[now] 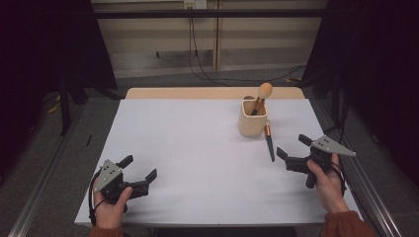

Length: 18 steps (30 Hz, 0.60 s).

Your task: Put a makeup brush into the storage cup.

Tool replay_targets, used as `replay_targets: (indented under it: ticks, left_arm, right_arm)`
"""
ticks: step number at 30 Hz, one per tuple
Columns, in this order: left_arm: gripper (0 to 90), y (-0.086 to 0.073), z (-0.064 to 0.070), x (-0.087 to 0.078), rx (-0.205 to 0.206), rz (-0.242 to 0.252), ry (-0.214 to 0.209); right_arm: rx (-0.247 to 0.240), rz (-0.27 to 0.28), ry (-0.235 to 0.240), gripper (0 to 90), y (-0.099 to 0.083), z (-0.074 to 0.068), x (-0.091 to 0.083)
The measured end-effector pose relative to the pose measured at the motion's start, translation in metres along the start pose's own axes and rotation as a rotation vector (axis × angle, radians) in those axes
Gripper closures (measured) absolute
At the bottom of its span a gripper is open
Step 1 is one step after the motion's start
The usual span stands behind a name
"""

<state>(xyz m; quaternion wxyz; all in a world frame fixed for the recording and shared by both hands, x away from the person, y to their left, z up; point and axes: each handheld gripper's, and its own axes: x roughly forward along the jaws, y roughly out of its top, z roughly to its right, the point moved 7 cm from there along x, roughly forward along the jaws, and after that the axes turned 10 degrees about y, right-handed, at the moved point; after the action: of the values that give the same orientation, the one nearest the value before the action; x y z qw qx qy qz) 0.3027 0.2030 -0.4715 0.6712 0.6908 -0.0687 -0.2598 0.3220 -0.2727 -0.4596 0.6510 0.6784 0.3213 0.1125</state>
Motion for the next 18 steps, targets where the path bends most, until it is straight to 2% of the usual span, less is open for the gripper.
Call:
replay_targets:
  ticks: [2,8,13,15,18]
  left_arm:
    - [2.9,0.0,-0.001,-0.002,0.003,-0.001,0.004]
    - [2.9,0.001,-0.002,-0.006,-0.006,0.009,0.013]
    - [2.9,-0.001,-0.002,-0.012,0.0,0.008,0.019]
    - [2.9,-0.001,-0.002,-0.014,-0.011,0.014,0.022]
    - [2.8,-0.002,-0.003,-0.015,-0.006,0.008,0.029]
  right_arm:
    - [-0.01,-0.008,-0.003,0.5,-0.003,-0.002,-0.006]
    - [0.001,-0.025,-0.009,0.5,-0.016,-0.013,-0.018]
    - [0.014,-0.024,-0.011,0.5,-0.023,-0.017,-0.023]
    - [0.002,-0.018,-0.022,0.5,-0.026,-0.018,-0.025]
    - [0.009,-0.011,-0.007,0.5,-0.029,-0.019,-0.029]
